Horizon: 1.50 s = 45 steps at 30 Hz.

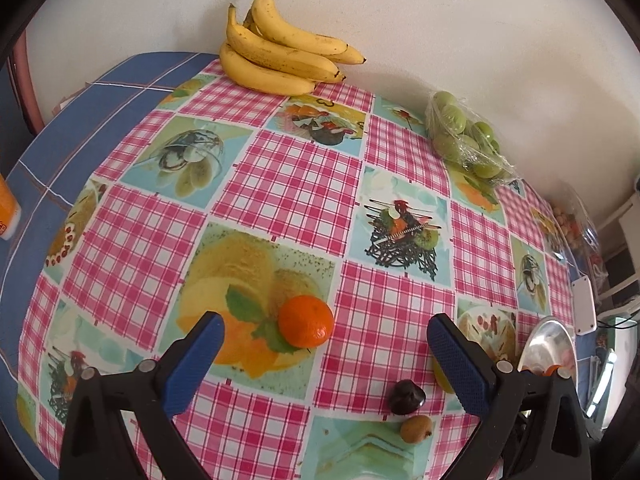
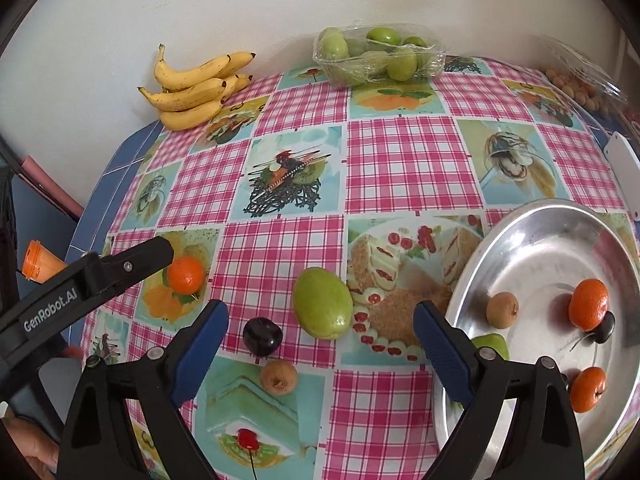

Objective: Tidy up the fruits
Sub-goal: 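Move the left gripper toward a tangerine while the right gripper approaches a green mango, then close the left gripper on the tangerine while the right gripper closes on the mango, then carry the tangerine with the left gripper while the right gripper carries the mango over the bowl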

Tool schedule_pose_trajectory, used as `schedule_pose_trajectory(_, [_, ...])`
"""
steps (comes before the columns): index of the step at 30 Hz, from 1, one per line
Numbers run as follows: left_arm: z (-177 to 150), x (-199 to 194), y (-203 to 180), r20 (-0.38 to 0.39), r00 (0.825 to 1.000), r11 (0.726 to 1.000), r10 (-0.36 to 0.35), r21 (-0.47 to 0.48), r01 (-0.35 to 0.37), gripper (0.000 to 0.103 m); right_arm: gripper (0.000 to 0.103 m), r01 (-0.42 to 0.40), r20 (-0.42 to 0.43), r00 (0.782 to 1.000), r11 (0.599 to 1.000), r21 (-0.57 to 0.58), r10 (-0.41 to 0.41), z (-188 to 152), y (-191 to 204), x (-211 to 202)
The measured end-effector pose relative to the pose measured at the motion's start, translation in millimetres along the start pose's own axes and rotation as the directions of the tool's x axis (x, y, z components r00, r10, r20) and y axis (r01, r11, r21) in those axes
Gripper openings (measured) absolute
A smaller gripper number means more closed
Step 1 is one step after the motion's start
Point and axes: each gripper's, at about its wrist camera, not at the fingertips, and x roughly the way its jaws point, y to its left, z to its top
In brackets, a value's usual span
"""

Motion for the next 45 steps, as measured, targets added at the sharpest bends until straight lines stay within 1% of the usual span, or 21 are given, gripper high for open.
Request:
schedule_pose_trajectory(1, [1, 3, 0, -0.001, 1.000, 1.000, 0.005, 0.006, -0.005, 0.102, 0.089, 0.001, -0.003, 1.000, 1.000, -0.004, -0.001, 1, 1, 2])
schedule_pose_trajectory(3, [2, 8, 1, -0.005, 1.000, 1.000, 0.014, 0.015, -0.014, 0.101, 0.086, 0.005, -0.013, 1.000, 1.000, -0.001, -0.005, 2, 0, 7])
schedule_pose_trajectory(5, [2, 14, 1, -0.014, 1.000, 0.999, 0.023, 0.024, -0.023, 0.095, 0.084, 0.004, -0.026, 1.000, 1.000, 0.000, -0.004, 2, -1, 13])
schedule_pose_trajectory(7, [1, 21, 2, -0.028, 0.999, 0.999, 0.029, 0.027, -0.029, 0.093, 0.080, 0.010, -0.034, 0.999, 1.000, -0.005, -0.010, 2, 0, 18])
schedule_pose_trajectory(9, [1, 28, 5, -0.041, 0.999, 0.999, 0.030, 0.021, -0.029, 0.092, 0.079, 0.011, -0.039, 0.999, 1.000, -0.005, -0.011, 2, 0, 22])
schedule_pose_trajectory(11, [0, 34, 6, -0.058, 0.998, 0.999, 0.033, 0.019, -0.032, 0.087, 0.079, 0.012, -0.045, 0.999, 1.000, -0.007, -0.012, 2, 0, 25])
schedule_pose_trajectory(12, [0, 37, 7, -0.066, 0.997, 0.999, 0.035, 0.017, -0.034, 0.086, 0.079, 0.013, -0.048, 0.999, 1.000, -0.008, -0.014, 2, 1, 27])
schedule_pose_trajectory(14, [0, 41, 9, -0.082, 0.996, 1.000, 0.027, 0.007, -0.026, 0.080, 0.075, 0.014, -0.056, 0.998, 1.000, -0.007, -0.014, 2, 0, 31])
schedule_pose_trajectory(15, [-1, 43, 9, -0.087, 0.996, 1.000, 0.025, 0.003, -0.024, 0.079, 0.069, 0.014, -0.059, 0.998, 1.000, -0.005, -0.014, 2, 0, 33])
schedule_pose_trajectory(16, [-1, 44, 9, -0.090, 0.996, 1.000, 0.024, 0.004, -0.024, 0.077, 0.068, 0.015, -0.061, 0.998, 1.000, -0.004, -0.016, 2, 0, 34])
schedule_pose_trajectory(18, [-2, 46, 9, -0.095, 0.995, 1.000, 0.018, 0.001, -0.018, 0.072, 0.066, 0.016, -0.068, 0.998, 1.000, -0.004, -0.016, 2, 0, 37])
schedule_pose_trajectory(19, [-2, 47, 10, -0.103, 0.995, 1.000, 0.012, -0.003, -0.013, 0.067, 0.063, 0.017, -0.069, 0.997, 1.000, -0.004, -0.018, 1, -1, 37])
schedule_pose_trajectory(20, [-2, 48, 10, -0.109, 0.994, 1.000, 0.009, -0.006, -0.009, 0.064, 0.061, 0.019, -0.071, 0.997, 1.000, -0.004, -0.019, 1, -1, 38])
schedule_pose_trajectory(21, [-2, 50, 10, -0.116, 0.993, 1.000, 0.005, -0.009, -0.007, 0.062, 0.056, 0.019, -0.073, 0.997, 1.000, -0.003, -0.019, 1, -1, 38])
schedule_pose_trajectory(22, [-3, 51, 10, -0.120, 0.993, 1.000, 0.004, -0.012, -0.006, 0.059, 0.053, 0.020, -0.073, 0.997, 1.000, -0.002, -0.020, 1, -1, 39])
schedule_pose_trajectory(23, [-3, 52, 11, -0.125, 0.992, 1.000, 0.004, -0.015, -0.006, 0.053, 0.051, 0.021, -0.073, 0.997, 1.000, -0.002, -0.021, 1, -1, 39])
schedule_pose_trajectory(24, [-3, 53, 11, -0.127, 0.992, 1.000, 0.005, -0.017, -0.007, 0.050, 0.047, 0.019, -0.075, 0.997, 1.000, 0.000, -0.019, 1, -1, 40])
schedule_pose_trajectory(26, [-3, 52, 12, -0.126, 0.992, 1.000, 0.004, -0.014, -0.006, 0.041, 0.043, 0.007, -0.075, 0.997, 1.000, 0.007, -0.007, 1, -1, 40])
schedule_pose_trajectory(33, [-3, 51, 10, -0.134, 0.991, 1.000, -0.016, -0.018, 0.013, 0.040, 0.042, 0.010, -0.083, 0.997, 1.000, 0.015, -0.009, 1, -1, 39])
schedule_pose_trajectory(37, [0, 39, 4, -0.115, 0.993, 1.000, -0.026, -0.004, 0.026, 0.040, 0.042, 0.004, -0.078, 0.997, 1.000, 0.025, -0.002, 2, -3, 35])
schedule_pose_trajectory(45, [7, 10, -6, -0.069, 0.996, 0.998, -0.058, 0.004, 0.058, 0.040, 0.042, -0.026, -0.019, 0.999, 0.999, 0.035, 0.027, 8, 0, 8])
